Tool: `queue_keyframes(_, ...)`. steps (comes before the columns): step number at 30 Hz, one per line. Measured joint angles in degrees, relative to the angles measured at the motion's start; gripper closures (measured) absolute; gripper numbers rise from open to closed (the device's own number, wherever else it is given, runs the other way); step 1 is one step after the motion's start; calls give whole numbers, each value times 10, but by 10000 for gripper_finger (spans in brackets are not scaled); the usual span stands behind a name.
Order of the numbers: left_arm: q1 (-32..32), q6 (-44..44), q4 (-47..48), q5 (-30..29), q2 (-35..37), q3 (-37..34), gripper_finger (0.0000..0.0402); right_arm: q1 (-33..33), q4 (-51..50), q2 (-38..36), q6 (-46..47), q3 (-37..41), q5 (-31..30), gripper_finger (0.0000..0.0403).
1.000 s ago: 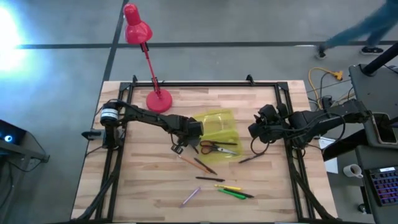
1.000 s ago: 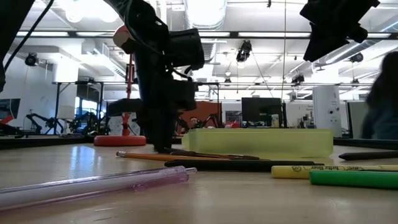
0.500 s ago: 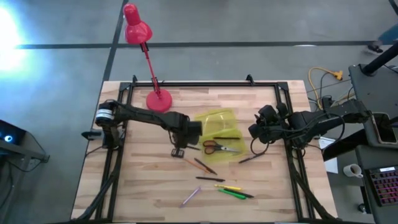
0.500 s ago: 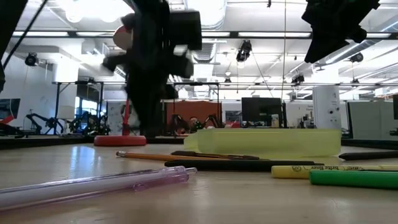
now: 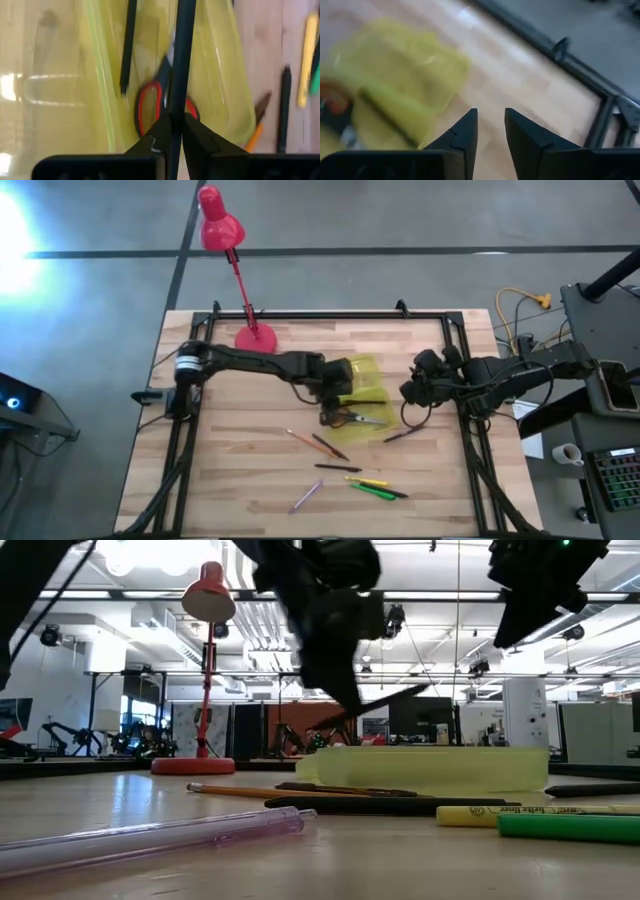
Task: Pick & place school supplies into a supply box
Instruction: Put the black pen into the yellow supply box
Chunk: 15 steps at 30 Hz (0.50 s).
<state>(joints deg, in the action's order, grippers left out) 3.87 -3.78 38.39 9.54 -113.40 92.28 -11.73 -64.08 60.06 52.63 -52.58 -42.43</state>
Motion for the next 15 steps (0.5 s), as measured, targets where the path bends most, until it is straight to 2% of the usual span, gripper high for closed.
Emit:
queue_keyframes(7, 3, 1, 14, 22, -125, 142, 384, -13, -19, 0, -27, 0, 119, 309)
queue_keyframes(11, 1, 2, 86, 24, -180, 229, 378, -45, -49, 0, -41, 1, 168, 307)
queue_keyframes(15, -1, 3, 137, 24, -206, 256, 358, -96, -56, 0, -77, 9, 190, 298)
